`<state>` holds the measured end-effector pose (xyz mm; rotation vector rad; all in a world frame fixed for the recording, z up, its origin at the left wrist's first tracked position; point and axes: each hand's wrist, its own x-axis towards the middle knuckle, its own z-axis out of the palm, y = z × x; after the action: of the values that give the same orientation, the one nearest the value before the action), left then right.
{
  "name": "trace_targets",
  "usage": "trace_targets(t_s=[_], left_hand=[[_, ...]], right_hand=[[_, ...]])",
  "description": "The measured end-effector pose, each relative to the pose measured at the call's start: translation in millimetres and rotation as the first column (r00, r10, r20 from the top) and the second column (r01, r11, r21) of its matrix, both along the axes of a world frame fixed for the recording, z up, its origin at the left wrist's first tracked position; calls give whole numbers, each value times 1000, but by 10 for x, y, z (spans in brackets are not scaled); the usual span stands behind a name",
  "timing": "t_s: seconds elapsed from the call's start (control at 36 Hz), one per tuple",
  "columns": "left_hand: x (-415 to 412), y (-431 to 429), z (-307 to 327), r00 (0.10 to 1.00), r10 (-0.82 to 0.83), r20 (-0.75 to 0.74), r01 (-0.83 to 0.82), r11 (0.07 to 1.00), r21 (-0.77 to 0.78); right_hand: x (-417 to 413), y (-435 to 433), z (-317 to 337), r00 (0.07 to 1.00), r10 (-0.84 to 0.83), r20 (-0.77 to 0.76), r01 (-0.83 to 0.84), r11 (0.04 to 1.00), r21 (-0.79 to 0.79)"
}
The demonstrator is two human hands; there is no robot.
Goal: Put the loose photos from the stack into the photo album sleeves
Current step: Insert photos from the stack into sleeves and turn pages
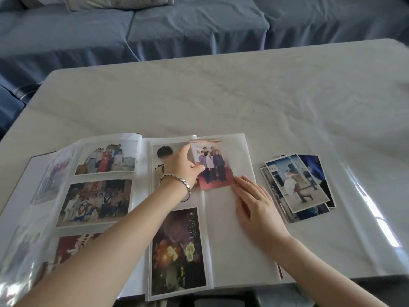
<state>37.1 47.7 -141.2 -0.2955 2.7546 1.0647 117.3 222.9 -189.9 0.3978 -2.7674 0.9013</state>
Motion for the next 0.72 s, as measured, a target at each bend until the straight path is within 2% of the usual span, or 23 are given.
trace_targets(t_s=[0.06, 0.17, 0.28, 0.44, 0.5, 0.72], left_hand=[[-53, 65, -8, 1000, 15, 6, -14, 1000, -1], [-69, 181, -3, 999, -30, -11, 29, 995, -96], [-58, 170, -2, 996, -82, 43, 85, 993, -80], [-76, 97, -8, 989, -19, 144, -3, 988, 152], [-76, 136, -12, 986, -3, 165, -34, 975, 218], [-48, 254, 3, 974, -8, 227, -77, 929, 361]], right_hand=[[4, -6, 16, 1000, -2, 14, 2, 1000, -2], [15, 8, 50, 1000, 9, 30, -9, 1000, 0], [61, 81, 44, 997, -15, 75, 13, 999, 30], [100, 241, 37, 994, 16, 112, -27, 994, 101], [92, 282, 53, 994, 18, 111, -28, 996, 81], [76, 328, 79, 997, 43, 58, -46, 997, 63]])
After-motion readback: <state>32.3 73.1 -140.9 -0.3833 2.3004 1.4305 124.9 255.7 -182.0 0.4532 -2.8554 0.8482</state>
